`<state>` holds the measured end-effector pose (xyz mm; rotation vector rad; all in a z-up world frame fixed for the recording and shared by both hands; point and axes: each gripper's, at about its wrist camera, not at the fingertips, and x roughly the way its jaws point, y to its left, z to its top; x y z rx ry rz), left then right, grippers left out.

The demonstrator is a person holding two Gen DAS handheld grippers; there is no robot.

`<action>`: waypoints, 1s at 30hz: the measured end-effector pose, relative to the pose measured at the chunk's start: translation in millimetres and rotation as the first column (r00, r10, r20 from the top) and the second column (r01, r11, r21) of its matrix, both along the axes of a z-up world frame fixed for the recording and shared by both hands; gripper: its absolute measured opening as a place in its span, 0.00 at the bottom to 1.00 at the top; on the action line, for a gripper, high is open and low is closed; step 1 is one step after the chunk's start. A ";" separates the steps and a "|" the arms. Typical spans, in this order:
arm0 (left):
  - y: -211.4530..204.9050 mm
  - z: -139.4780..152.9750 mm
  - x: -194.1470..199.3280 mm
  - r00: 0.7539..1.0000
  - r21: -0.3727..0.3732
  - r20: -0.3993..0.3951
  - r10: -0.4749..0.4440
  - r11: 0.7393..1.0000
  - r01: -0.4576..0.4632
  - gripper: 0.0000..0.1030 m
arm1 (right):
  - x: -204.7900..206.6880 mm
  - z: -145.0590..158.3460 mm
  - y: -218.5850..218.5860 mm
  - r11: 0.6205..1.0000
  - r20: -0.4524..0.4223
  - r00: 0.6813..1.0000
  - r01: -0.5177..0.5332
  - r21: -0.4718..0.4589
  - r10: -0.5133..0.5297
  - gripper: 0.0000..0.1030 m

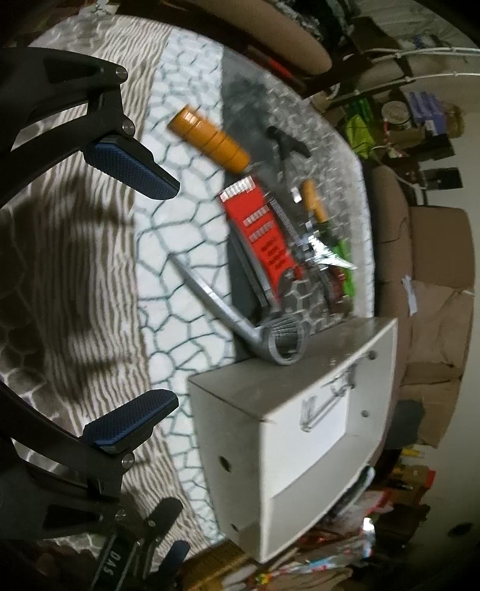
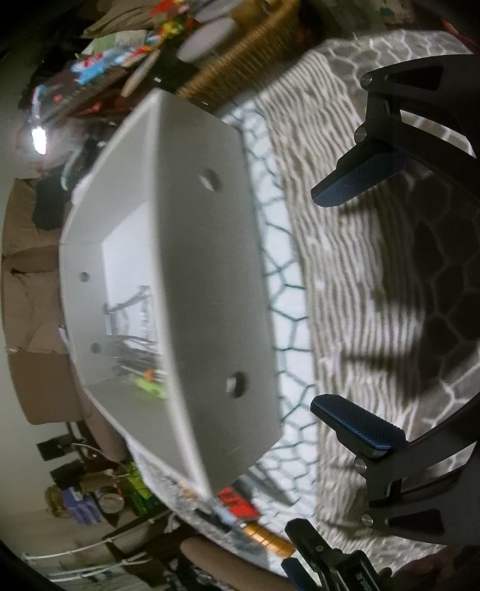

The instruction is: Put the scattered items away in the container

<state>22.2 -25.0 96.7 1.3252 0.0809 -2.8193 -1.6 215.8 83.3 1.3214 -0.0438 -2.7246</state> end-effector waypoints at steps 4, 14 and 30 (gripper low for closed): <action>-5.2 33.3 2.4 0.999 -0.017 -0.034 0.008 1.000 -0.009 1.00 | 4.7 32.5 -1.1 1.000 -0.037 0.999 -0.004 -0.005 0.003 1.00; -7.7 92.3 -6.1 0.998 -0.028 -0.058 0.012 1.000 -0.013 1.00 | -3.9 106.6 -3.6 0.999 -0.081 0.996 -0.044 0.018 0.045 1.00; -1.1 145.0 -17.6 0.995 -0.052 -0.095 -0.001 0.999 -0.004 1.00 | -26.0 148.0 -3.9 0.998 -0.074 0.995 -0.068 0.017 0.069 1.00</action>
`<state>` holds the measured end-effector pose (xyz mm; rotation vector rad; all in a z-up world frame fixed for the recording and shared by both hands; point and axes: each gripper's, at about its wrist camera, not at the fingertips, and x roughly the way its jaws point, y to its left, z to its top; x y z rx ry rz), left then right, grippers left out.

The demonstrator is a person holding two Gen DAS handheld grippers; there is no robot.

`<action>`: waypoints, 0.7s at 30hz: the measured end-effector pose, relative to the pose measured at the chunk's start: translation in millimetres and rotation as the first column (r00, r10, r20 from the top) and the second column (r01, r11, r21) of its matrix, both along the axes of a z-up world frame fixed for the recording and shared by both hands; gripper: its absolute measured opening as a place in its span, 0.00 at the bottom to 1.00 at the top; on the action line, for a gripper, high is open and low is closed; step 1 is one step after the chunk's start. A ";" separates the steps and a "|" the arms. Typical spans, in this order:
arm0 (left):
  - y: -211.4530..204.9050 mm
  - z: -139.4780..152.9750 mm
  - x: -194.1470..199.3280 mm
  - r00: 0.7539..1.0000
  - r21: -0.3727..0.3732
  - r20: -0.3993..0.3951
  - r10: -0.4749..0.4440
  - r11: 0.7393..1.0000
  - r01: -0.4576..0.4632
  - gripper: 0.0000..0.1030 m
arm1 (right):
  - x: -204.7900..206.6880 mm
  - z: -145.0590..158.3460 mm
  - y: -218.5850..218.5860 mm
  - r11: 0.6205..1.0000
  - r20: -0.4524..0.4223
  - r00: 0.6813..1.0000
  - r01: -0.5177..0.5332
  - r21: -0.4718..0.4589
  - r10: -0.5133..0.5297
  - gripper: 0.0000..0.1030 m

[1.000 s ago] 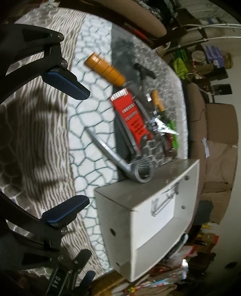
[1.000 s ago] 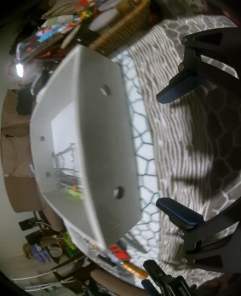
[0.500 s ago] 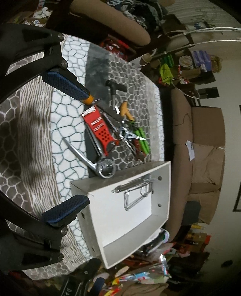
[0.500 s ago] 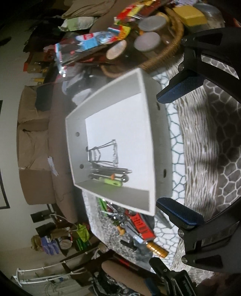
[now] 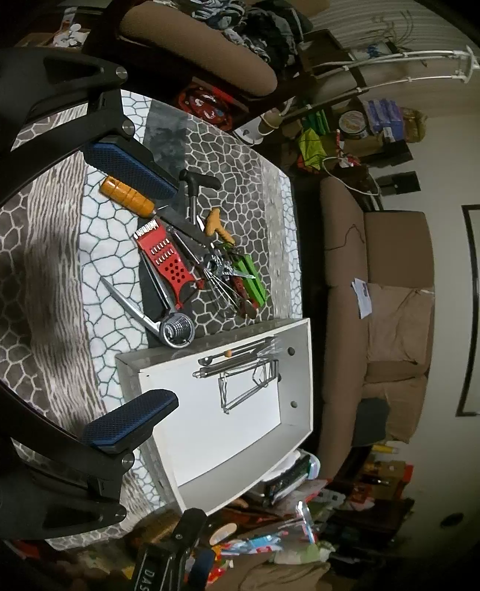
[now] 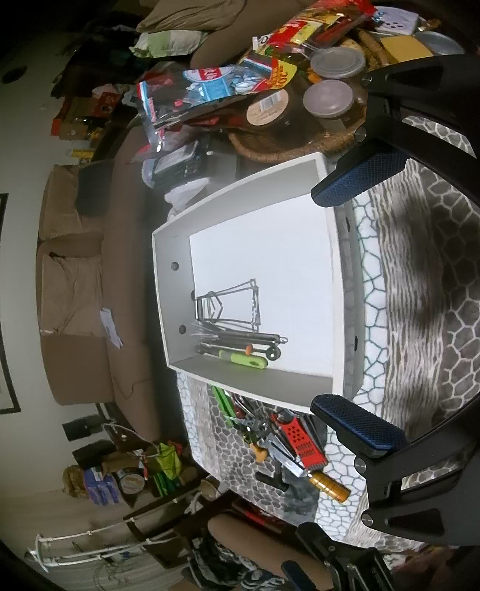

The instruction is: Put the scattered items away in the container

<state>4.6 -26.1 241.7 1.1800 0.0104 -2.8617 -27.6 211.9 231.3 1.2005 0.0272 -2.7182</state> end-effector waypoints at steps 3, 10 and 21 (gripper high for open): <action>-0.6 1.2 -3.7 1.000 0.000 0.002 0.002 1.000 -0.002 1.00 | -3.1 0.7 -3.7 1.000 0.002 1.000 -0.008 0.006 0.008 1.00; -8.1 -2.0 -11.5 1.000 0.001 0.011 0.003 1.000 -0.003 1.00 | -13.0 -3.0 -16.9 1.000 0.010 1.000 -0.027 0.010 0.027 1.00; -68.2 -29.8 -27.4 0.997 -0.012 0.050 0.053 0.999 -0.052 1.00 | -32.0 -20.0 -71.6 0.996 0.039 0.995 -0.090 -0.005 0.090 1.00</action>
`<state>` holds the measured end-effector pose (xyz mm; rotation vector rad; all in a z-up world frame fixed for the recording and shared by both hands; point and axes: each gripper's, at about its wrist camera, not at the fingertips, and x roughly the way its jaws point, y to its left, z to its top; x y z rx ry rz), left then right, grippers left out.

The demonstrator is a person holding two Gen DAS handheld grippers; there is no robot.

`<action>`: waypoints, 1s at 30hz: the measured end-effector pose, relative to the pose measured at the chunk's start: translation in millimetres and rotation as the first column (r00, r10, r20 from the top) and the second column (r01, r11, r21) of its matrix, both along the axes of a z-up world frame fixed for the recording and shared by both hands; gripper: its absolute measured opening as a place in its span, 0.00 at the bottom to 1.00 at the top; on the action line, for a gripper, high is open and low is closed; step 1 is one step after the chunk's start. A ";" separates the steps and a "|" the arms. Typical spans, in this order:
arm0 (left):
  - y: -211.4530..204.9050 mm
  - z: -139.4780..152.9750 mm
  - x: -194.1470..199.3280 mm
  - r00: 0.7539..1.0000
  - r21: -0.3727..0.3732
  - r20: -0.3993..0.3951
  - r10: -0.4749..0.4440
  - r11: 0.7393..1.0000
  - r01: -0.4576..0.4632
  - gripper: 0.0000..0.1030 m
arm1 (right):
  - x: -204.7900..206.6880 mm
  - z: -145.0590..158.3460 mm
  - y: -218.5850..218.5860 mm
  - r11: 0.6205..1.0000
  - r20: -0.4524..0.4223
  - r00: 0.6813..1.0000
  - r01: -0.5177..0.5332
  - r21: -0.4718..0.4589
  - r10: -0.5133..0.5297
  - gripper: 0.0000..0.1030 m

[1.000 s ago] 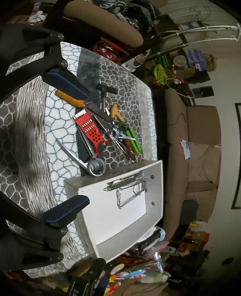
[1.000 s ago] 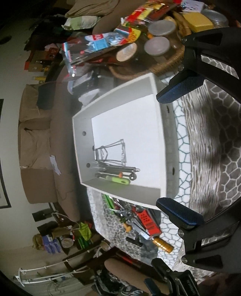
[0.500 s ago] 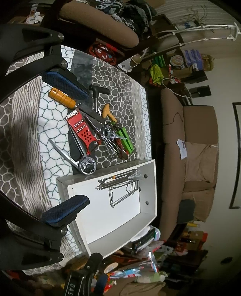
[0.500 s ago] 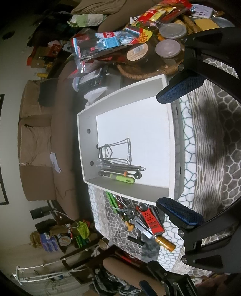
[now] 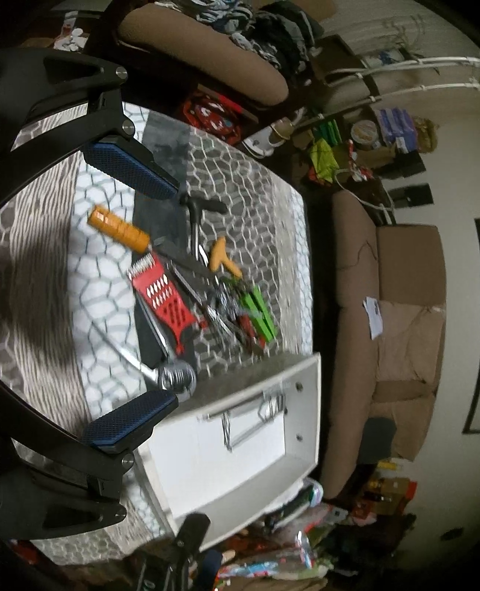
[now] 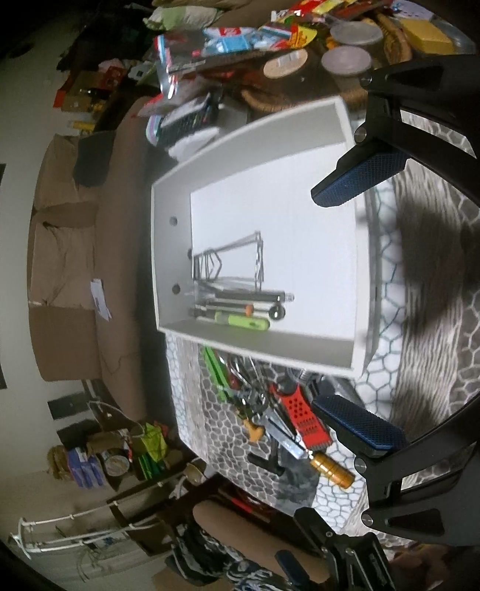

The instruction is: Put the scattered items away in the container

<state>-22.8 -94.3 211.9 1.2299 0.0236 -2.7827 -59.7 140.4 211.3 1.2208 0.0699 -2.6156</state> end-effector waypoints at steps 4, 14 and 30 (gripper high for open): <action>-43.7 -19.2 -3.5 0.998 0.022 0.029 0.057 0.998 -0.058 1.00 | -7.9 -11.5 -26.1 1.000 0.017 1.000 -0.022 -0.006 0.022 1.00; -110.9 -84.7 -2.3 0.992 -0.006 0.084 0.094 0.996 -0.094 1.00 | -21.4 -38.8 -97.8 0.993 0.061 0.993 -0.101 -0.064 0.105 1.00; -115.2 -168.2 -8.6 0.984 -0.011 0.180 0.016 1.000 -0.014 0.90 | -41.8 -85.9 -174.6 0.980 0.168 0.970 -0.158 -0.124 0.178 1.00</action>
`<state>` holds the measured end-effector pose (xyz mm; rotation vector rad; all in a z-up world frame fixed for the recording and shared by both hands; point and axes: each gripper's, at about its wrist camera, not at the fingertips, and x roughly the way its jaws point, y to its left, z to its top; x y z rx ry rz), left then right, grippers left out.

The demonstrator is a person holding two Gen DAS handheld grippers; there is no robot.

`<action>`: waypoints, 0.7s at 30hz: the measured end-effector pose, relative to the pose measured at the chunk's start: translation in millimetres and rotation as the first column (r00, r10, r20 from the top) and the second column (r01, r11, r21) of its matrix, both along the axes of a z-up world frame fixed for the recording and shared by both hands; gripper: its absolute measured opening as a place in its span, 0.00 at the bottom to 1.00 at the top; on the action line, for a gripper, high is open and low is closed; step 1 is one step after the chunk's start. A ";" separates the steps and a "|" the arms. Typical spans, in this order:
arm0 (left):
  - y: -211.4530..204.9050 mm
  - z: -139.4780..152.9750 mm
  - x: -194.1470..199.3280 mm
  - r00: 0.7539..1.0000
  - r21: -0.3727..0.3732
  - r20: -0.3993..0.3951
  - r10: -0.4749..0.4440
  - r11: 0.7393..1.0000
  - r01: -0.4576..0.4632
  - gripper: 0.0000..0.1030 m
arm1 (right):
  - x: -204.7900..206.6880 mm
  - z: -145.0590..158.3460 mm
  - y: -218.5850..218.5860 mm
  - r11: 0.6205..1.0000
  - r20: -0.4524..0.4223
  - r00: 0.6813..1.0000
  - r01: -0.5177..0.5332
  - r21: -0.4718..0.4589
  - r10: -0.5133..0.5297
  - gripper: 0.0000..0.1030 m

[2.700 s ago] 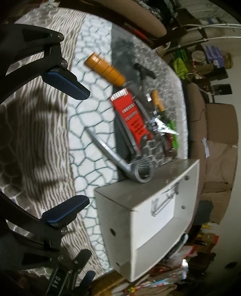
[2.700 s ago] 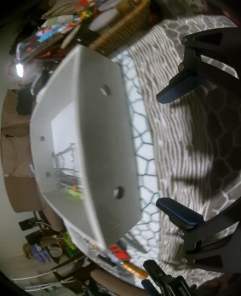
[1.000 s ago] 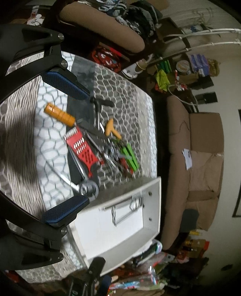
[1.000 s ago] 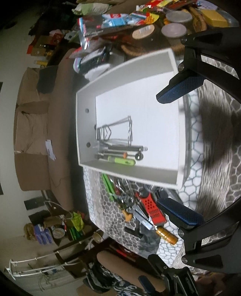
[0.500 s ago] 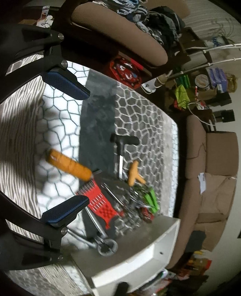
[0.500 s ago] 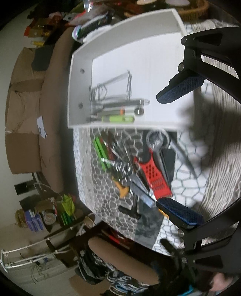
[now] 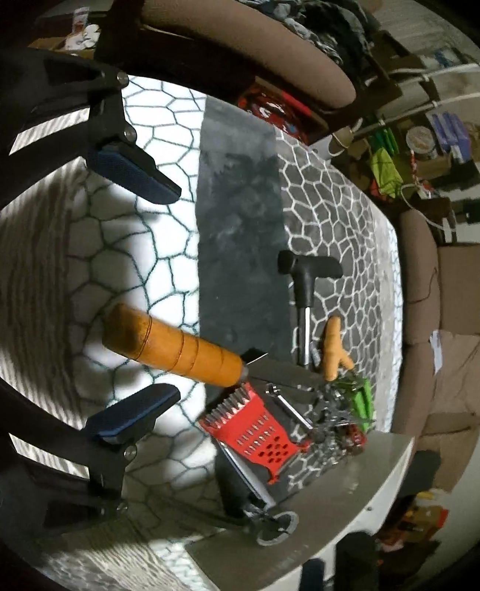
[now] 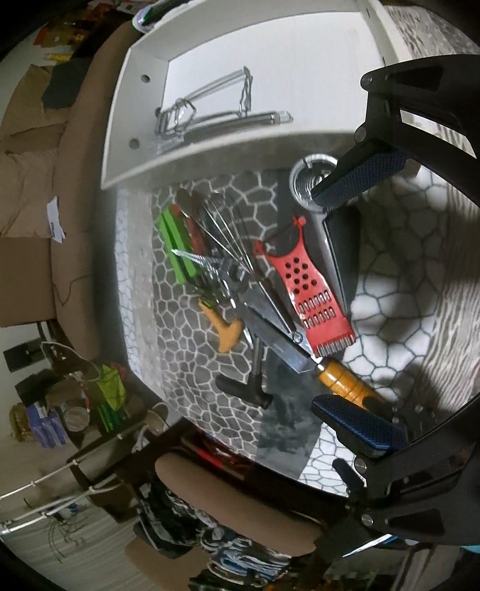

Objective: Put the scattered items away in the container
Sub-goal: 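Reach the right tool to the orange wooden-handled spatula and grasp its handle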

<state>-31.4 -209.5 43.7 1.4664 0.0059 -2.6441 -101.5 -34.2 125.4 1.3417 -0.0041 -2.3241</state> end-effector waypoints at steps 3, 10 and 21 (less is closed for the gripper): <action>4.9 -9.6 -3.3 0.999 -0.006 0.024 -0.033 0.999 0.033 0.81 | -1.7 -10.9 -6.8 1.000 0.029 1.000 -0.005 -0.011 0.005 1.00; 18.4 -23.3 -10.5 0.991 0.035 0.073 -0.113 0.993 0.111 0.47 | -0.5 -27.1 -16.6 0.999 0.076 0.997 -0.009 -0.037 0.011 1.00; -2.2 -23.8 -4.0 0.993 0.316 0.049 -0.110 0.945 0.089 0.32 | -9.2 -73.4 -14.2 0.948 0.407 0.913 0.134 -0.288 -0.005 0.49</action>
